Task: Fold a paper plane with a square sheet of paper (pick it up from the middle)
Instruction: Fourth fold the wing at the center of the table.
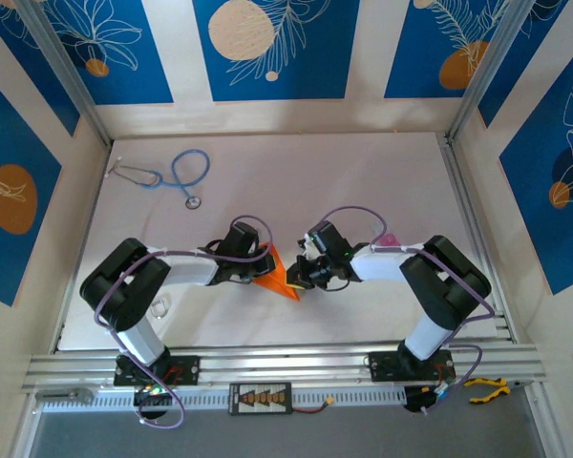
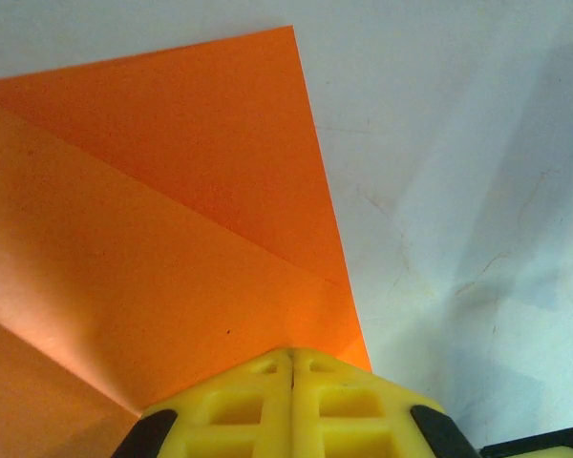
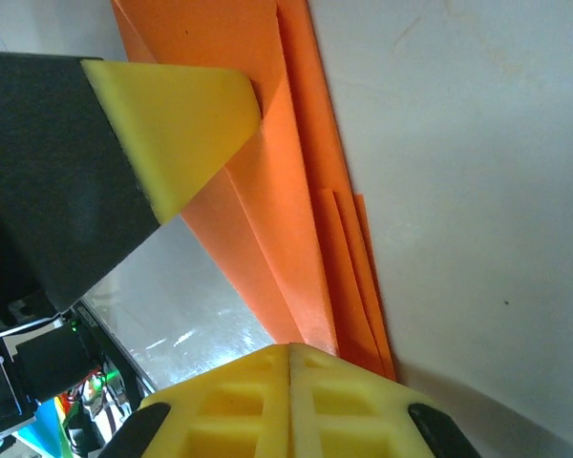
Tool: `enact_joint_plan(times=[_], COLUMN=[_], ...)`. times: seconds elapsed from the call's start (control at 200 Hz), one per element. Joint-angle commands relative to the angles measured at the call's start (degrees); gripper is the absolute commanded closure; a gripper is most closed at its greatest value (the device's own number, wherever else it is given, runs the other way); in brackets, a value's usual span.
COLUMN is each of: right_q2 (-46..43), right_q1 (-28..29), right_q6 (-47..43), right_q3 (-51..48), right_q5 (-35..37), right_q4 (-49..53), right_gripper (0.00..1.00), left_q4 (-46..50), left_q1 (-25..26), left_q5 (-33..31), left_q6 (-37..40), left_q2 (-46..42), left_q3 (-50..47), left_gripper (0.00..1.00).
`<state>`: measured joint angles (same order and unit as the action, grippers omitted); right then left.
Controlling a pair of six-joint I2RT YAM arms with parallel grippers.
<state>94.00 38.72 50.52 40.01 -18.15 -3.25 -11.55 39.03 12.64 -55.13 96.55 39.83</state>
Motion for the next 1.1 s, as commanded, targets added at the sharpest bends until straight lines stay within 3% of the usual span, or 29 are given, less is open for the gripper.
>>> enact_joint_plan(times=[0.0, 0.385, 0.675, 1.096], right_q2=[-2.6, -5.9, -1.3, 5.0], right_q1=[-0.4, -0.3, 1.3, 2.3], right_q6=[0.0, -0.6, -0.6, -0.3], right_q3=[0.1, 0.1, 2.4, 2.7], right_q5=[-0.2, -1.3, -4.9, -2.4], right_q4=[0.5, -0.8, -2.5, -1.3], right_gripper=[0.91, 0.88, 0.92, 0.93], left_q4=[4.8, 4.8, 4.6, 4.6], left_q1=[-0.3, -0.2, -0.2, -0.2], left_q5=[-0.8, -0.6, -0.5, -0.5], left_q6=[0.3, 0.4, 0.1, 0.2], left_q2=[0.1, -0.2, -0.3, -0.2], left_q3=[-1.3, -1.5, -1.3, -1.3], left_gripper=[1.00, 1.00, 1.00, 1.00])
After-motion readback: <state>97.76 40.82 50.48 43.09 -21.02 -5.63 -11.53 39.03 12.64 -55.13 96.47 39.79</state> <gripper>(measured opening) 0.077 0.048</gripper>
